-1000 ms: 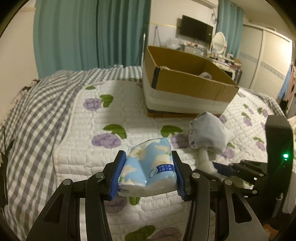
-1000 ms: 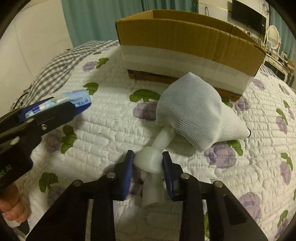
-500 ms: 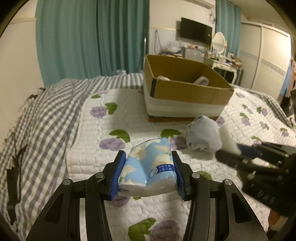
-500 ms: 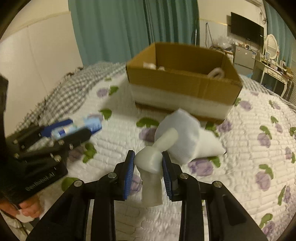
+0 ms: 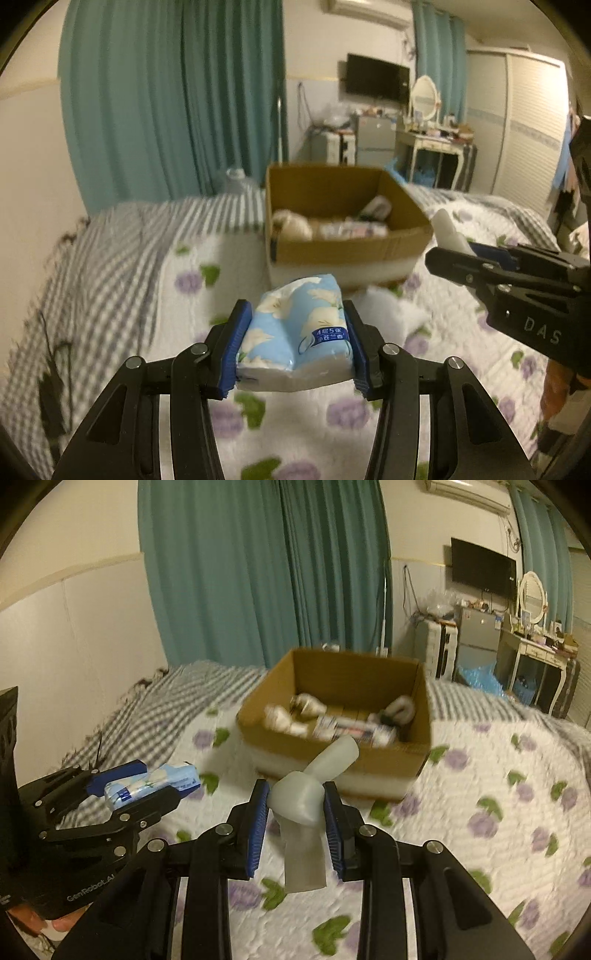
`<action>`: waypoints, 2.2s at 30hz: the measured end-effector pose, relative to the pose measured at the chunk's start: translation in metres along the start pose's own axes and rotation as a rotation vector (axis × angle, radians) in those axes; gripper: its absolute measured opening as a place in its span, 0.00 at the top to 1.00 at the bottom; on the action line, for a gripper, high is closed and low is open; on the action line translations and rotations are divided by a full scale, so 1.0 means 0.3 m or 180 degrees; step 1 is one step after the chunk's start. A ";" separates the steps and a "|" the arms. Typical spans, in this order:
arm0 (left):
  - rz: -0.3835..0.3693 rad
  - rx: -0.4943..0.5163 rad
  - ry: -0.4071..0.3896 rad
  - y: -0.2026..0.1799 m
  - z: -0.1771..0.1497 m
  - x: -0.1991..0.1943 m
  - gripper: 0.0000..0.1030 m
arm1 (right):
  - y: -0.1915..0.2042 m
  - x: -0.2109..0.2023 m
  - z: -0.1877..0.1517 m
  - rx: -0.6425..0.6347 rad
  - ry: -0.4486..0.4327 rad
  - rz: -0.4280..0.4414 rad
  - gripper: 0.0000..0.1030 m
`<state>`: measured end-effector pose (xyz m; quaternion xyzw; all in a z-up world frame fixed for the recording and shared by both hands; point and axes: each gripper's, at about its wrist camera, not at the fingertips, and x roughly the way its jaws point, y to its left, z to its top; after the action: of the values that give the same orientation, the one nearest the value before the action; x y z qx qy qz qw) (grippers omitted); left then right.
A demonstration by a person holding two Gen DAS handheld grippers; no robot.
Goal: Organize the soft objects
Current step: 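Carry both held items over the cardboard box, then open both tools to drop the items into the box, then grasp the white mesh sock with the right tool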
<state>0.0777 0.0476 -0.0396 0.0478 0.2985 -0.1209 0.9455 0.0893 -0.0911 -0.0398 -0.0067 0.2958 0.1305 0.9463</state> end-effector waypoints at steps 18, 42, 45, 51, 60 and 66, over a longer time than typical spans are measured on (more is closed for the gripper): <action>-0.0068 0.0234 -0.0267 -0.067 0.511 0.397 0.54 | -0.278 0.298 0.526 -0.0023 -0.0120 0.0010 0.72; 0.0112 0.0260 -0.0459 -0.059 0.504 0.235 0.29 | -0.292 0.097 0.535 0.0034 -0.0431 -0.0424 0.14; 0.0107 0.0260 -0.0663 -0.045 0.524 0.071 0.28 | -0.223 -0.048 0.554 -0.0063 -0.0570 -0.0531 0.09; 0.0212 0.0242 -0.0922 -0.006 0.526 -0.199 0.20 | -0.070 -0.297 0.554 -0.0225 -0.0714 -0.0631 0.02; 0.0275 0.0038 -0.0791 0.085 0.376 -0.287 0.20 | 0.032 -0.349 0.372 -0.0281 -0.0588 -0.0430 0.01; 0.0334 -0.0147 -0.0492 0.116 0.229 -0.110 0.20 | -0.012 -0.146 0.177 -0.0232 -0.0259 -0.0414 0.01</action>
<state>0.0986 0.0766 0.0362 0.0322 0.2245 -0.0676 0.9716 0.0852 -0.1006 0.0282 -0.0550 0.2512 0.0797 0.9631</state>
